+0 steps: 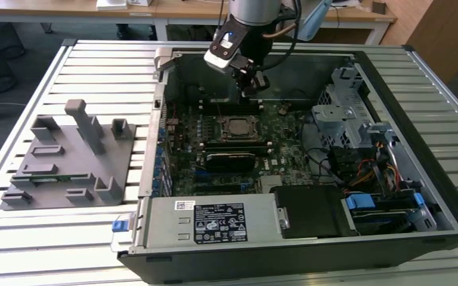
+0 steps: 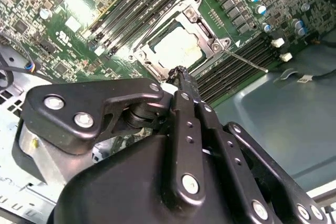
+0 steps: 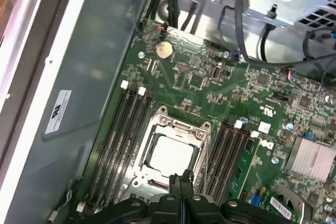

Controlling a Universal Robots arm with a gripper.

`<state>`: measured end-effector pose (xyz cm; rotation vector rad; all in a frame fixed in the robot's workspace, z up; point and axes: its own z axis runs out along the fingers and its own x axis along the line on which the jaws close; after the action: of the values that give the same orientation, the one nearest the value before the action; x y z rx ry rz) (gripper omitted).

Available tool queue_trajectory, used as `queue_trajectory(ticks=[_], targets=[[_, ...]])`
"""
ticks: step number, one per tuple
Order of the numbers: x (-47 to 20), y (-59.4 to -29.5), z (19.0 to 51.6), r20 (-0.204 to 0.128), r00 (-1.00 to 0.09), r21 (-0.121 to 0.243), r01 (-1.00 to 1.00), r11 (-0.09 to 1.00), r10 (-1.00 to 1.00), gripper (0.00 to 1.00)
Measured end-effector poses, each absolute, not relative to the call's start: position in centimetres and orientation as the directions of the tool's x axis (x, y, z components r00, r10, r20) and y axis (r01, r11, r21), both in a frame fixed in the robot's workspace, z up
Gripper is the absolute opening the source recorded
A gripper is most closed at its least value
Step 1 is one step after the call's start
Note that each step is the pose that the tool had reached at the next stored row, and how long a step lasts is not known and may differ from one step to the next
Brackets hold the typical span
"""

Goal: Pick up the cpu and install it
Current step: 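Install the first cpu locking lever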

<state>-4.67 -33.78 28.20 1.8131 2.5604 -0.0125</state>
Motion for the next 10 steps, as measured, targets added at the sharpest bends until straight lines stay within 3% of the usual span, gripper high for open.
queue_trajectory(ticks=[10], targets=[[-4.67,-33.79,28.2,-0.008,-0.408,-0.004,0.913,0.408,0.913,0.11]])
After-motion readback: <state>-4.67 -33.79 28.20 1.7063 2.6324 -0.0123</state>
